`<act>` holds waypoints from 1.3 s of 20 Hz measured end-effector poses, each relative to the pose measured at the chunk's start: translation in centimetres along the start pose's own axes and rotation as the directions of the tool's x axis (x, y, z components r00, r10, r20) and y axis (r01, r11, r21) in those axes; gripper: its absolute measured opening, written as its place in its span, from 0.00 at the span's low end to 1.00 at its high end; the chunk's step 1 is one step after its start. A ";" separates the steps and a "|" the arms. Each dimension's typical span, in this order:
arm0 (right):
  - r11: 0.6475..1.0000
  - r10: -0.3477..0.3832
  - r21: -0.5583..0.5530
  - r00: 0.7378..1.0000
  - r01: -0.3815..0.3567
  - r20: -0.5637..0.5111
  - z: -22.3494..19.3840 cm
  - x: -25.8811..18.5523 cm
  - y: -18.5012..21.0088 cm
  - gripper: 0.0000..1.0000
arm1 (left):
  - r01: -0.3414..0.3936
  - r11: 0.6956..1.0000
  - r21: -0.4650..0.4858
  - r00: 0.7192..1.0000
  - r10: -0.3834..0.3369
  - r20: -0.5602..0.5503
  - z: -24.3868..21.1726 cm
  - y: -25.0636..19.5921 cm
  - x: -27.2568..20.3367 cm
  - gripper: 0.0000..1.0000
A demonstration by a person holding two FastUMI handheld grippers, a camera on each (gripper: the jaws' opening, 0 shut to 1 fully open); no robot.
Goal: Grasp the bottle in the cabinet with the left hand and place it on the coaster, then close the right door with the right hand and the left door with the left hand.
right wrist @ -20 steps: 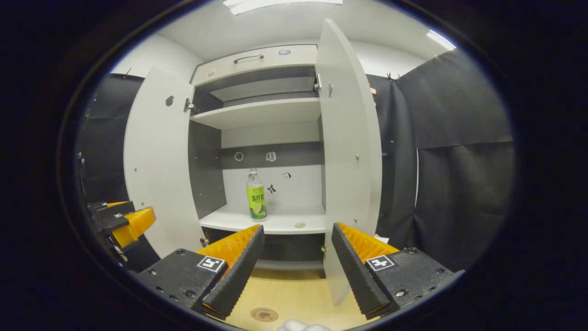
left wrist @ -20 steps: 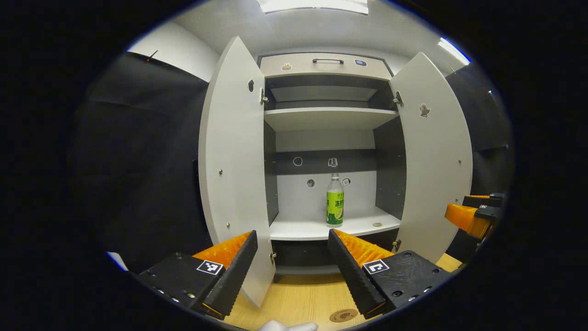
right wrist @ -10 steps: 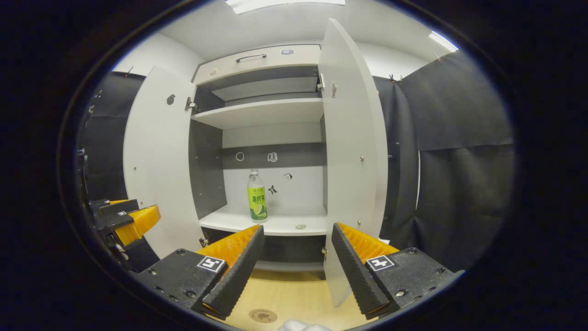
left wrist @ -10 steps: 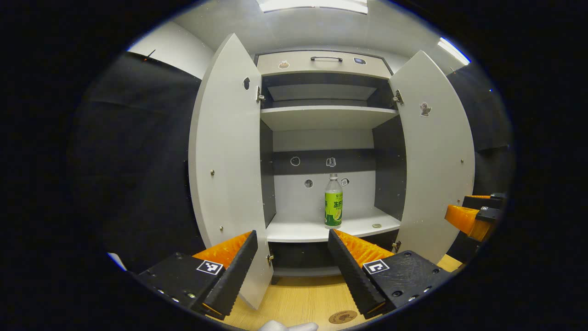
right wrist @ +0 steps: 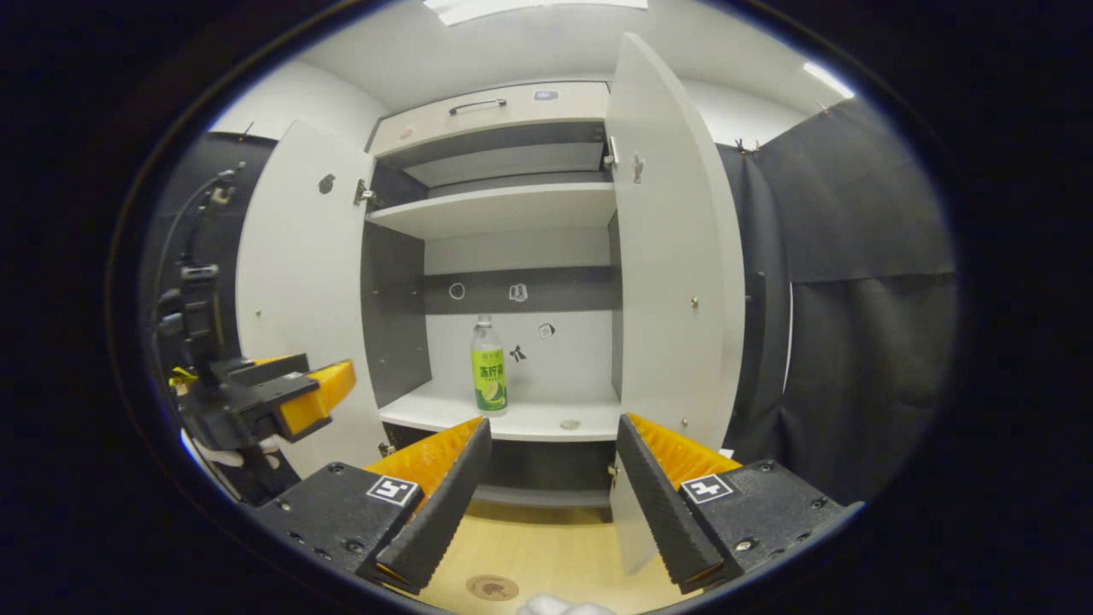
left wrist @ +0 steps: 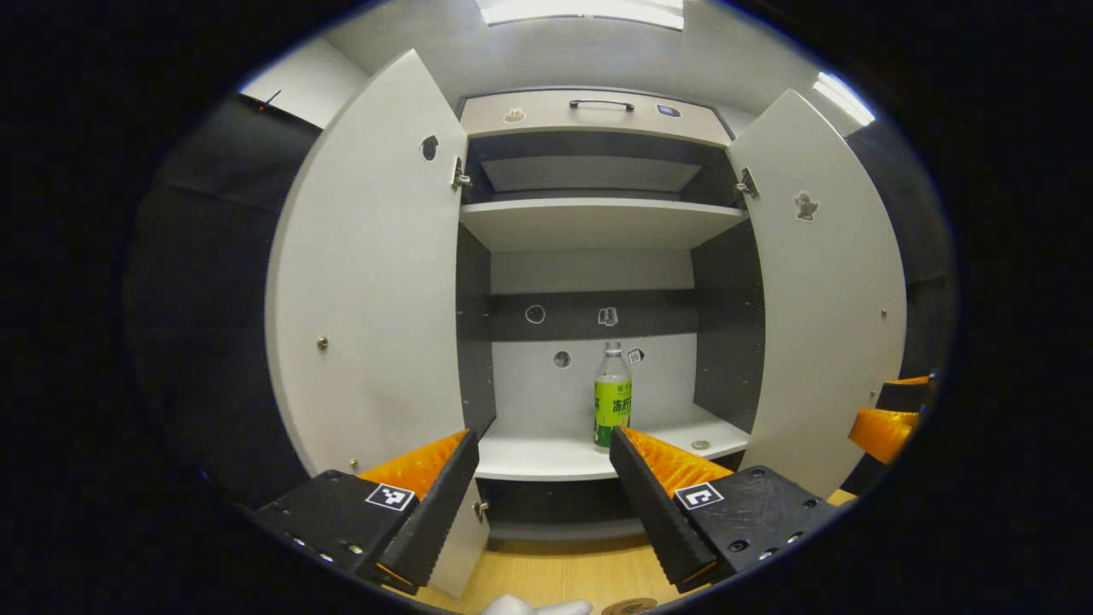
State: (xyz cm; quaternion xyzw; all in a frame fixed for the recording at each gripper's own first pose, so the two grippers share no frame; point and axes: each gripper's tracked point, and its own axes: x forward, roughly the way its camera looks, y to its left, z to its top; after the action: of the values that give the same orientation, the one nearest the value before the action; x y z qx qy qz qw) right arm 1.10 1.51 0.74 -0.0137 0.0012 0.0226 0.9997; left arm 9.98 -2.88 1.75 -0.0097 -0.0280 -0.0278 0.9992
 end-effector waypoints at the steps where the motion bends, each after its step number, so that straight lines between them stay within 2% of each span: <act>1: 1.000 0.006 -0.001 1.000 -0.006 -0.004 0.2 0.0 0.2 0.97 | 0.015 1.000 -0.011 1.000 -0.014 0.010 0.1 -0.6 1.6 0.95; 7: 1.000 0.012 -0.025 1.000 -0.012 -0.021 1.0 -0.4 0.9 0.95 | 0.080 0.996 -0.032 0.997 -0.079 0.027 -1.2 -4.8 11.5 0.96; 13: 0.998 -0.011 -0.056 0.999 0.008 -0.047 0.6 -0.3 0.5 0.97 | 0.085 0.996 -0.017 0.996 -0.086 -0.018 -4.8 -8.2 20.1 0.96; 15: 0.998 -0.018 -0.063 0.997 0.014 -0.069 -0.1 -0.1 0.1 0.97 | 0.075 0.997 0.014 0.997 -0.075 -0.023 -5.4 -8.7 21.8 0.95; 20: 0.998 -0.030 -0.060 0.993 0.023 -0.116 -1.5 0.3 -1.0 0.97 | 0.044 0.999 0.015 0.999 -0.044 -0.030 -6.3 -9.0 24.6 0.96; 25: 0.998 -0.029 -0.051 0.991 0.022 -0.132 -1.9 0.4 -1.5 0.97 | 0.028 0.999 -0.038 0.996 -0.031 -0.081 -7.0 -8.7 25.8 0.96; 26: 0.999 -0.028 -0.049 0.991 0.021 -0.131 -1.9 0.3 -1.5 0.97 | 0.016 0.999 -0.036 0.996 -0.019 -0.085 -7.1 -8.3 26.0 0.92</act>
State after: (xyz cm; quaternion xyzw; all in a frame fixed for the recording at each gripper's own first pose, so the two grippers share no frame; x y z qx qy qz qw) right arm 1.45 -0.05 -1.10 -0.0391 0.0666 0.0093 0.9970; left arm 35.88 -12.74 -3.76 -0.0257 0.0153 -0.0372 0.9989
